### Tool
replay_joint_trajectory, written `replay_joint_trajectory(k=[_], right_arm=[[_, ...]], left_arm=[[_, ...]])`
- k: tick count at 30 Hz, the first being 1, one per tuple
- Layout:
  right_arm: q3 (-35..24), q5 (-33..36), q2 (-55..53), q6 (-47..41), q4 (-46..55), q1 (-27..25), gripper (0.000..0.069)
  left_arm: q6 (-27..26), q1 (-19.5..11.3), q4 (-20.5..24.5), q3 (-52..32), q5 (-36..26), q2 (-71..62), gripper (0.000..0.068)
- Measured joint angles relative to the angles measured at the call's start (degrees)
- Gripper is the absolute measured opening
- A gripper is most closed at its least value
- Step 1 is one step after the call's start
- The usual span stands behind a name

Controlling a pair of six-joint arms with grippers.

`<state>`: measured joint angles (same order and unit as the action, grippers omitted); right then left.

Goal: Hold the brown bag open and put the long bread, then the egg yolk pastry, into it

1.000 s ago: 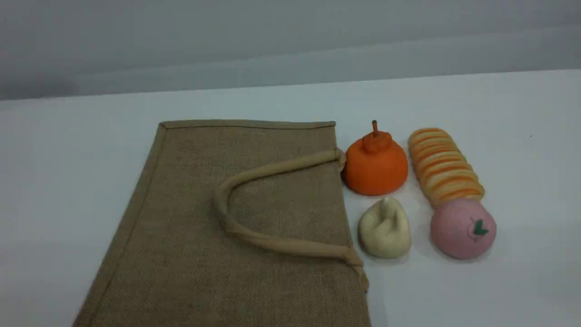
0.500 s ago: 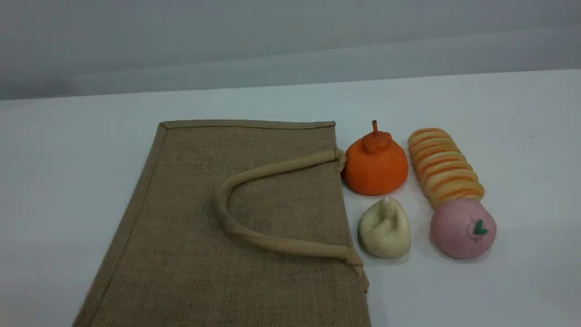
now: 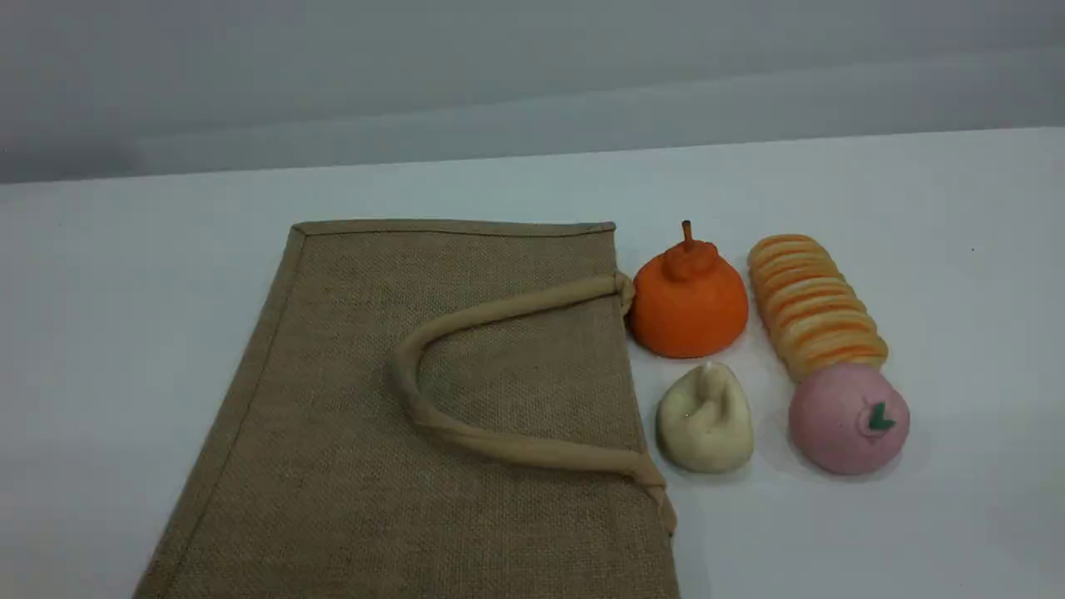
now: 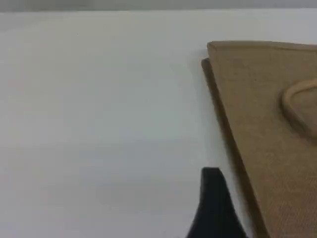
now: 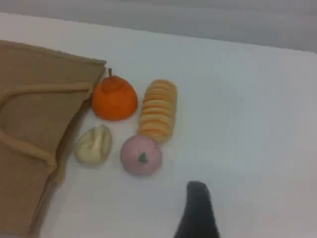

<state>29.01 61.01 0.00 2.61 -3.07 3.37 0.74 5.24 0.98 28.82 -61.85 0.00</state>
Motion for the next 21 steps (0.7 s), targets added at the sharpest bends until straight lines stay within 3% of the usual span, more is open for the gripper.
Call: replay_joint_trajectory(k=[17, 21], right_arm=[[0.0, -0.06, 0.0, 0.0, -3.36, 0.0, 0.0476], [0.62, -0.37, 0.0, 0.68, -3.18, 0.0, 0.0476]], left_arm=[[-0.14, 0.0, 0.0, 0.27, 0.0, -0.03, 0.043], [0.58, 0.0, -0.54, 2.14, 2.9, -2.13, 0.043]])
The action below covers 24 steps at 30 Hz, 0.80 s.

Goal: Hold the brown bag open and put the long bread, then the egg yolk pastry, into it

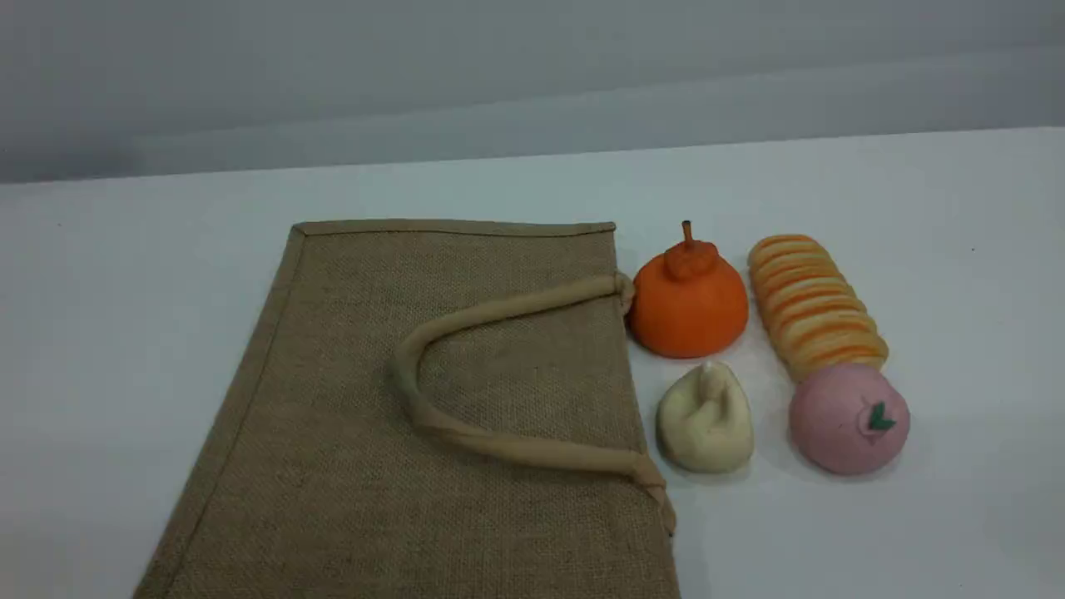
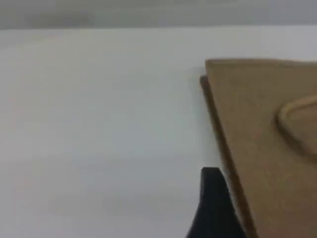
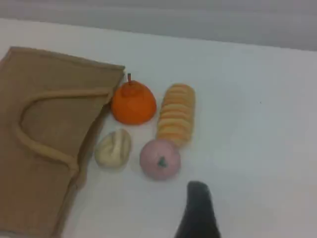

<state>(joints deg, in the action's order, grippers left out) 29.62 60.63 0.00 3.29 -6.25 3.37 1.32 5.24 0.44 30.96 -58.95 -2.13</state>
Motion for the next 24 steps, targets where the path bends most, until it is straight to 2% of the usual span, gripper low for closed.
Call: replay_joint_trajectory(k=[3, 8, 16, 24], right_arm=[[1.78, -4.74, -1.69, 2.35, -0.01, 0.0, 0.0476], [3.5, -16.7, -10.9, 2.77, -1.48, 0.0, 0.0476], [3.5, -34.44, -30.16, 2.77, -11.39, 0.0, 0.0476], [7.0, -36.44, -53.03, 3.44, -21.76, 0.0, 0.0476]], left_arm=[[1.87, 0.0, -2.1, 2.58, 5.42, -4.55, 0.043], [0.87, 0.0, -2.29, 8.81, 14.09, -17.46, 0.043], [3.42, 0.0, -4.86, 18.74, 18.87, -41.62, 0.043], [2.49, 0.0, -13.09, 19.89, 23.77, -63.54, 0.043]])
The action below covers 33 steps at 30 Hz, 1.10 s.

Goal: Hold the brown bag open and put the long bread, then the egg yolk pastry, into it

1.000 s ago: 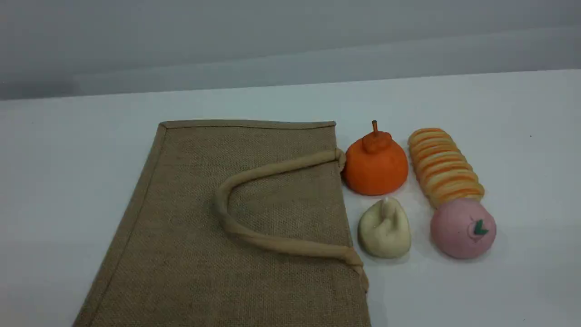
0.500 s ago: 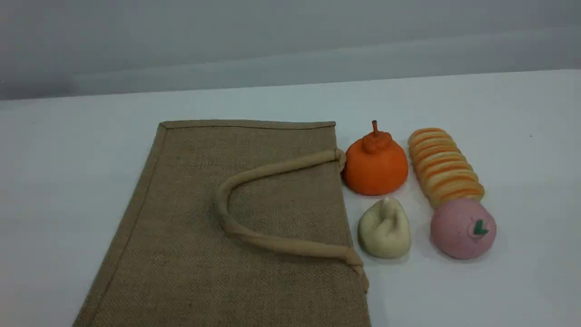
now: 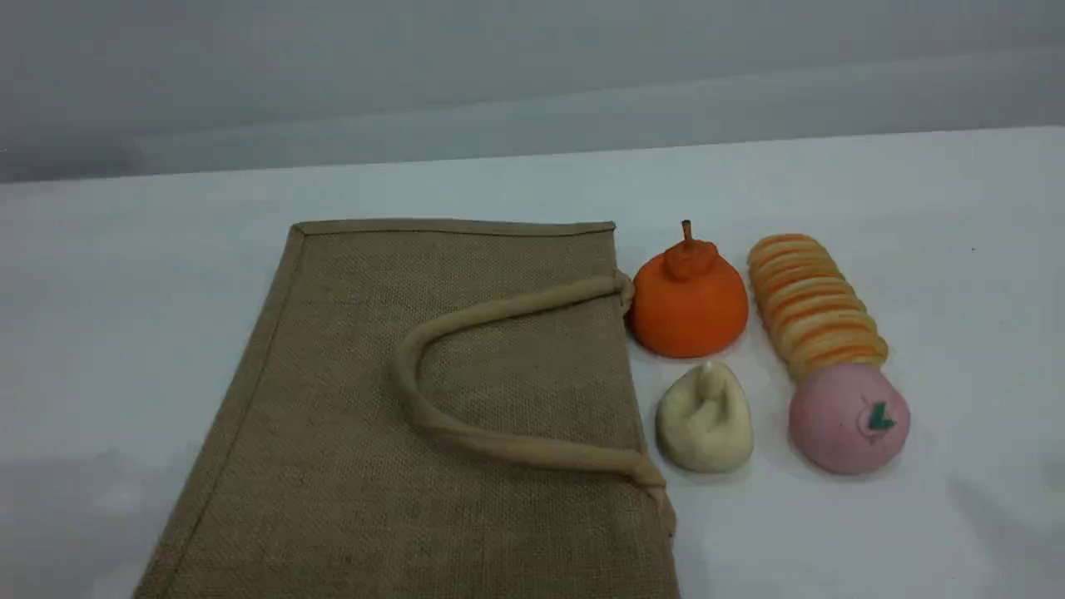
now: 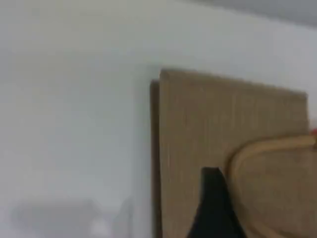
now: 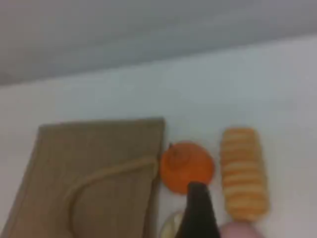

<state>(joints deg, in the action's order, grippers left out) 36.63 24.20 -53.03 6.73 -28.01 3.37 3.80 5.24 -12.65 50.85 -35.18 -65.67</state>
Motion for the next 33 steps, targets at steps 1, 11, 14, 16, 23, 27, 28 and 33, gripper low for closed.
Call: replay_joint_trajectory(k=[1, 11, 14, 16, 23, 27, 28, 33], right_arm=[[0.84, -0.08, -2.28, 0.11, -0.19, 0.0, 0.0476], [7.17, -0.32, -23.32, 6.09, -4.42, 0.06, 0.0476], [7.73, -0.61, -27.54, 8.67, -6.43, 0.06, 0.0476], [7.85, -0.91, -29.85, 10.63, -8.14, 0.06, 0.0476], [7.85, -0.91, -34.76, 18.46, -16.43, 0.06, 0.0476], [7.85, -0.96, -35.41, 23.5, -21.34, 0.06, 0.0476], [7.85, -0.96, -35.49, 24.46, -22.49, 0.06, 0.0476], [7.85, -0.96, -35.61, 26.91, -24.97, 0.06, 0.0476]], left_arm=[[-0.6, 0.0, -0.96, 0.19, 0.06, -2.65, 0.043], [-12.77, 0.0, -15.49, 0.25, 2.11, -23.84, 0.043], [-19.89, 0.06, -23.28, 0.25, 2.67, -28.3, 0.043], [-24.47, 0.06, -28.61, 0.25, 3.16, -30.85, 0.043], [-37.42, 3.37, -41.68, 0.31, 7.17, -36.52, 0.043], [-37.78, 7.32, -41.61, 1.7, 10.01, -39.9, 0.043], [-37.36, 8.2, -41.54, 2.15, 10.28, -40.78, 0.043], [-35.53, 11.26, -41.39, 5.99, 10.4, -46.06, 0.043]])
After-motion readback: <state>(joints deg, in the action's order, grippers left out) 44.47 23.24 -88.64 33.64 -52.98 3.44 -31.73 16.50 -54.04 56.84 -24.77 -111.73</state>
